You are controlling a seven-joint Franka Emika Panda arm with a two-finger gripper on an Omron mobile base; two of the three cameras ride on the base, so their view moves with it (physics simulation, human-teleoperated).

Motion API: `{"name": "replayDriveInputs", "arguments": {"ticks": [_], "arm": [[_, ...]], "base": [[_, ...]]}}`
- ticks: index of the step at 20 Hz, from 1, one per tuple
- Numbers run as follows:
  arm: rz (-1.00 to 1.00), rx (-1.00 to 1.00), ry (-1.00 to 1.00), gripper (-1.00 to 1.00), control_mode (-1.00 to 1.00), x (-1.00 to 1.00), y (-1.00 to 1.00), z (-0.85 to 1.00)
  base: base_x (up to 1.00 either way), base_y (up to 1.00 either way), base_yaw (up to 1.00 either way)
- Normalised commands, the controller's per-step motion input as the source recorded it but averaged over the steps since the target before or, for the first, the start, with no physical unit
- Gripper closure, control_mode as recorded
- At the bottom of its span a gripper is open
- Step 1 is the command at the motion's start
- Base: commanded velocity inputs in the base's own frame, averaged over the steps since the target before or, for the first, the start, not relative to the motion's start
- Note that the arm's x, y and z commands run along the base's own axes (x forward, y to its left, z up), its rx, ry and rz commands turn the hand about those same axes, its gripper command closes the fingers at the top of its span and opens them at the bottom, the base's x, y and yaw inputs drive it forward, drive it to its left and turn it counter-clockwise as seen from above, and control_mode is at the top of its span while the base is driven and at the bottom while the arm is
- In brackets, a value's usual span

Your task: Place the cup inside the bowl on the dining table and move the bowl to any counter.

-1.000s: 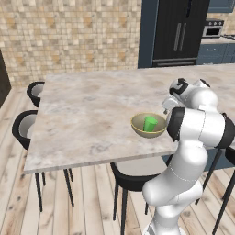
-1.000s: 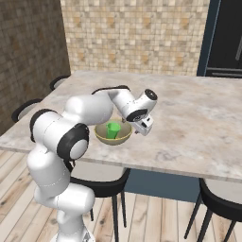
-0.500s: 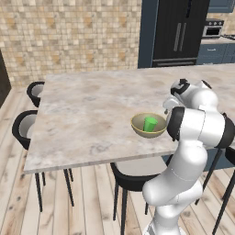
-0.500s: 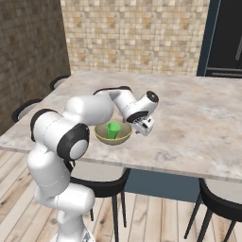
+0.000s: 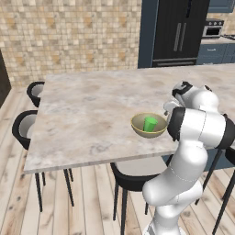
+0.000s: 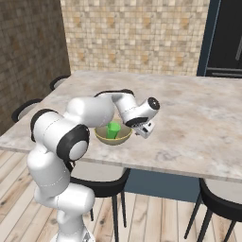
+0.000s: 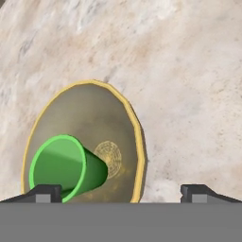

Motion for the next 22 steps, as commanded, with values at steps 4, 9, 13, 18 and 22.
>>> {"name": "replayDriveInputs", "arguments": {"ticks": [4,9,13,18,22], "arm": [[0.02,0.01,-0.02,-1.0,-1.0,0.0,0.0,-0.02],[0.01,0.0,0.0,-1.0,-1.0,0.0,0.0,0.0],[0.01,0.0,0.0,-1.0,-1.0,0.0,0.0,-0.06],[0.01,0.0,0.0,-1.0,-1.0,0.0,0.0,-0.17],[0.01,0.0,0.0,-1.0,-1.0,0.0,0.0,-0.16]], "base": [[0.0,0.0,0.0],[0.0,0.0,0.0],[0.0,0.0,0.0],[0.0,0.0,0.0],[0.0,0.0,0.0]]}}
